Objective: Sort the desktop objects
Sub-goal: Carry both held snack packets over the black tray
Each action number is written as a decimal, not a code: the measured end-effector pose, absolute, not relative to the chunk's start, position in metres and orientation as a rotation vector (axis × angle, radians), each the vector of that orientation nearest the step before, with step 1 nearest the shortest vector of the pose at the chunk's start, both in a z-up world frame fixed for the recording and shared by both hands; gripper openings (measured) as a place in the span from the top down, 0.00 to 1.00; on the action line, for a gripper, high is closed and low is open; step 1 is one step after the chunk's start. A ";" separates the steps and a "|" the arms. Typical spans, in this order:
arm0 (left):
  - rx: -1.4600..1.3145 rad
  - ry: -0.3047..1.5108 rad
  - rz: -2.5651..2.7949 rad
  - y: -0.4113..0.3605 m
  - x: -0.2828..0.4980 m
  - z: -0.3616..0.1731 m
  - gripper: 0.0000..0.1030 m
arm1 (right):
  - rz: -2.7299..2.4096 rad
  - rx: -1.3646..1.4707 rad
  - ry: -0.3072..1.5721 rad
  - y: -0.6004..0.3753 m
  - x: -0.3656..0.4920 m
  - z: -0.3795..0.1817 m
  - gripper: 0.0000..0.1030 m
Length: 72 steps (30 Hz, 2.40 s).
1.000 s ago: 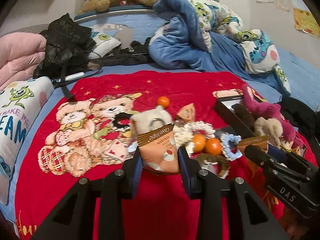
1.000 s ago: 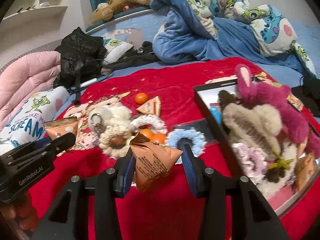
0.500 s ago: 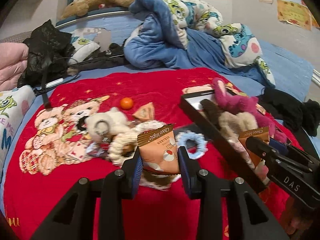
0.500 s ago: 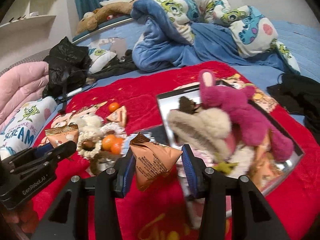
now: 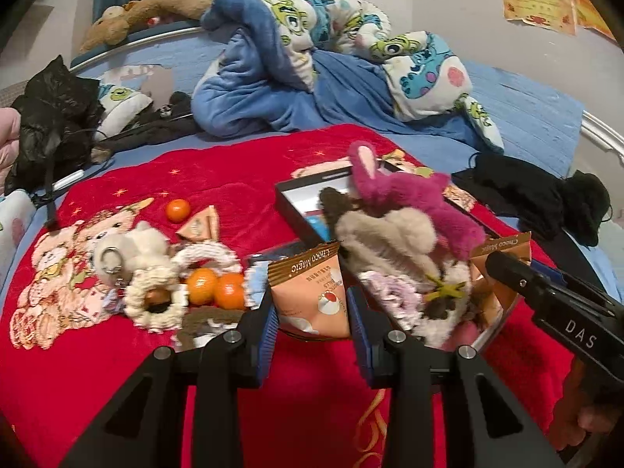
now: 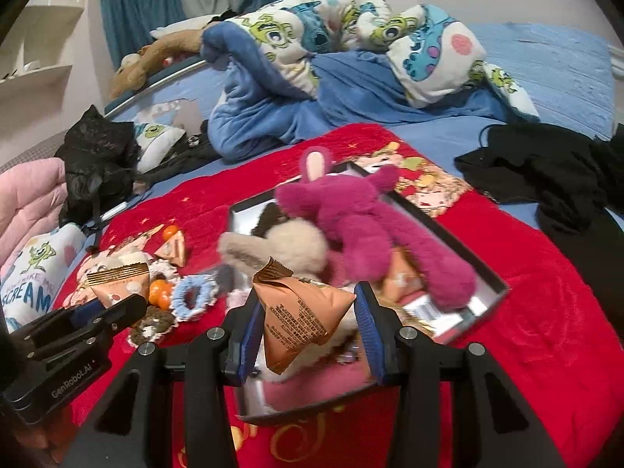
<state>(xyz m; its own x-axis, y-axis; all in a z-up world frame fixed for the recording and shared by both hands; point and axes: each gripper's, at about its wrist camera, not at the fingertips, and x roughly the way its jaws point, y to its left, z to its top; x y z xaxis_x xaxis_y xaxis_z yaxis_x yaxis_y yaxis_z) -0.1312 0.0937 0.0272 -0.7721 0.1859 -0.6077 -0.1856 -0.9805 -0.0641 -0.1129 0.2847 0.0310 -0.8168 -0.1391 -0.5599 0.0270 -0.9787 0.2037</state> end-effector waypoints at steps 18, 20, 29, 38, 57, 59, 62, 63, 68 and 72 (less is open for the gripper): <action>-0.911 -0.004 2.687 0.150 -0.132 0.026 0.65 | -2.951 0.922 -0.316 0.330 -0.102 0.029 0.58; -0.916 -0.003 2.679 0.156 -0.133 0.024 0.65 | -2.953 0.923 -0.319 0.334 -0.101 0.028 0.58; -0.911 -0.021 2.653 0.174 -0.141 0.017 0.65 | -2.980 0.929 -0.326 0.357 -0.098 0.025 0.58; -0.932 -0.011 2.640 0.184 -0.150 0.004 0.65 | -2.999 0.938 -0.350 0.380 -0.101 0.021 0.58; -0.940 -0.004 2.638 0.184 -0.161 0.000 0.65 | -2.970 0.891 -0.330 0.372 -0.118 0.014 0.58; -0.939 -0.001 2.635 0.185 -0.161 0.000 0.65 | -2.966 0.889 -0.349 0.373 -0.120 0.012 0.58; -0.943 0.016 2.639 0.187 -0.163 -0.001 0.65 | -2.961 0.910 -0.352 0.373 -0.125 0.008 0.58; -0.949 0.024 2.644 0.188 -0.165 -0.002 0.65 | -2.959 0.920 -0.351 0.372 -0.126 0.006 0.58; -0.964 0.028 2.656 0.190 -0.172 -0.006 0.64 | -2.951 0.949 -0.324 0.367 -0.132 -0.003 0.58; -0.972 0.028 2.666 0.191 -0.178 -0.011 0.63 | -2.958 0.960 -0.285 0.360 -0.136 -0.006 0.58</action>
